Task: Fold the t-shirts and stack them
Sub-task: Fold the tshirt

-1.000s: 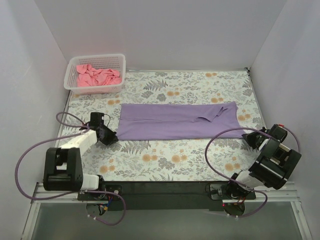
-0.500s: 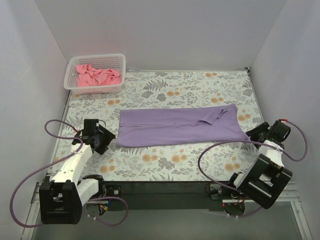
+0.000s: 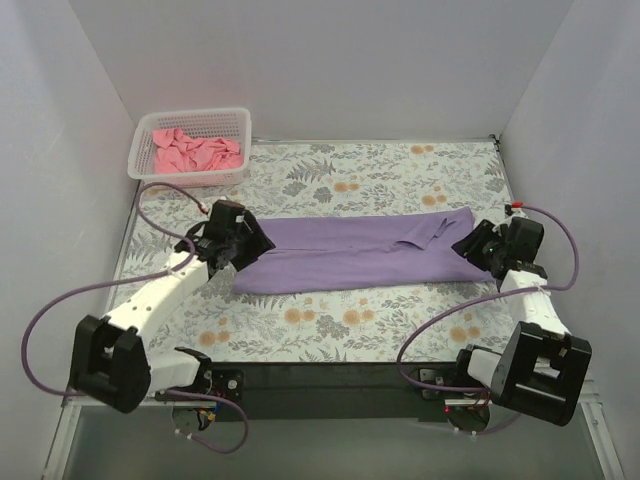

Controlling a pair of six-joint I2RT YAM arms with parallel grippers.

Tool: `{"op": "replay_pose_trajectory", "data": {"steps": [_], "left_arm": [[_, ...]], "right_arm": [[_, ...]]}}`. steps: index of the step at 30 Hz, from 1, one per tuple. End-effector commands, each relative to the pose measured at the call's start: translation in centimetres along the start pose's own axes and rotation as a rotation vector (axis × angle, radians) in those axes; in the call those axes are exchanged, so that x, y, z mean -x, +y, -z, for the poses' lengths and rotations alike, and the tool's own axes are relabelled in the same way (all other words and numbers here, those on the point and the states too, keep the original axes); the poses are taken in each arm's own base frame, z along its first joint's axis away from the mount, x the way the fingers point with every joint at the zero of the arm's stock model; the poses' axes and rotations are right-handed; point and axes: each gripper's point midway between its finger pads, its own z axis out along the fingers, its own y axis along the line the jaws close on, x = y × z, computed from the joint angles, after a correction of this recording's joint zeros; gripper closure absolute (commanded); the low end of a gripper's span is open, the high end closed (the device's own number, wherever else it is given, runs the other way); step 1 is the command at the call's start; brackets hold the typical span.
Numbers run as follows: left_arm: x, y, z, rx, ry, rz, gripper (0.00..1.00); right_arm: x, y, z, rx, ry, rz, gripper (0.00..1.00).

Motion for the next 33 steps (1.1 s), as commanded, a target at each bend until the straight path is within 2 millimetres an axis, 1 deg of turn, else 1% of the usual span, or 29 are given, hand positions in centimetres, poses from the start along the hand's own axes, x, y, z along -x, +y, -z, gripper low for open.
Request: {"op": "replay_pose_trajectory", "data": {"steps": [1,3,4,5,6,7,8,10,11,13,14,15,16,17,18,20,21,23,24,26,27,28,29,30,31,32,33], "left_arm": [[-1.2,-1.8,-2.8,0.013,0.036,-0.014,0.44],[-1.3,-1.0,-4.2,0.056,0.03,-0.015,0.47],[-1.6,-0.3,-4.8,0.08,0.033,-0.019,0.49],[-1.9,0.3,-5.8,0.105,0.04,-0.02,0.51],[-2.2,0.9,-6.2,0.128,0.045,-0.02,0.52],[-2.2,1.7,-6.6,0.161,0.037,-0.017,0.54],[-3.0,2.9,-7.2,0.199,0.057,-0.016,0.55],[-3.4,4.7,-7.6,0.249,0.066,0.0,0.57],[-4.0,6.2,-7.6,0.287,0.08,0.016,0.57],[-3.9,8.4,-7.5,0.346,0.067,0.05,0.57],[-4.4,10.3,-7.3,0.394,0.068,0.055,0.58],[-3.8,11.5,-7.0,0.413,0.052,0.089,0.58],[-3.7,12.3,-6.8,0.43,0.048,0.107,0.58],[-4.0,13.4,-6.5,0.455,0.051,0.137,0.59],[-3.4,14.1,-6.3,0.465,0.04,0.171,0.59],[-2.6,14.5,-6.0,0.475,0.017,0.199,0.59],[-1.4,14.5,-5.9,0.474,-0.004,0.215,0.58],[-0.3,14.1,-5.9,0.475,-0.02,0.214,0.53],[1.1,13.1,-5.9,0.456,-0.042,0.197,0.51],[2.0,11.6,-5.8,0.413,-0.046,0.187,0.45],[2.1,10.1,-5.8,0.372,-0.041,0.166,0.43],[2.9,8.2,-5.7,0.325,-0.06,0.13,0.39],[3.1,6.5,-5.5,0.292,-0.07,0.095,0.38],[1.7,3.7,-5.4,0.245,-0.063,0.014,0.37],[1.6,0.7,-5.2,0.183,-0.073,-0.016,0.37],[0.4,-1.1,-5.6,0.153,-0.053,-0.044,0.37],[-2.4,-3.7,-5.4,0.1,-0.009,-0.102,0.37]], "right_arm": [[-0.5,4.8,-0.6,0.177,0.038,0.126,0.55],[-1.7,5.5,-0.8,0.197,0.072,0.154,0.55],[-2.6,6.2,-0.9,0.215,0.096,0.172,0.55],[-3.2,6.4,-1.0,0.221,0.108,0.184,0.55],[-3.6,6.6,-1.0,0.225,0.118,0.198,0.55],[-4.4,6.8,-1.1,0.229,0.135,0.21,0.55],[-4.7,6.7,-1.1,0.227,0.144,0.216,0.55],[-5.4,6.6,-1.3,0.222,0.161,0.227,0.55],[-5.6,6.5,-1.3,0.218,0.169,0.229,0.55],[-5.9,6.4,-1.4,0.213,0.181,0.246,0.55],[-5.7,6.6,-1.5,0.212,0.177,0.258,0.55],[-5.7,6.5,-1.5,0.206,0.181,0.265,0.55],[-5.8,6.3,-1.5,0.186,0.185,0.279,0.55],[-5.4,6.5,-1.6,0.18,0.178,0.285,0.55],[-5.4,6.6,-1.6,0.177,0.18,0.294,0.54],[-4.8,6.9,-1.8,0.167,0.17,0.291,0.55],[-4.7,7.1,-1.8,0.168,0.165,0.297,0.55],[-3.9,7.2,-2.1,0.152,0.149,0.299,0.55],[-3.8,7.2,-2.2,0.146,0.148,0.299,0.55],[-3.5,7.0,-2.5,0.131,0.143,0.295,0.55],[-3.3,7.1,-2.7,0.131,0.139,0.293,0.55],[-3.3,7.1,-2.8,0.131,0.141,0.289,0.55],[-3.3,7.1,-3.0,0.133,0.141,0.287,0.55],[-3.4,7.1,-3.1,0.132,0.143,0.283,0.55],[-3.4,7.0,-3.2,0.13,0.141,0.281,0.55],[-3.4,7.0,-3.2,0.129,0.137,0.281,0.55],[-3.6,6.8,-3.2,0.123,0.136,0.279,0.55]]}}
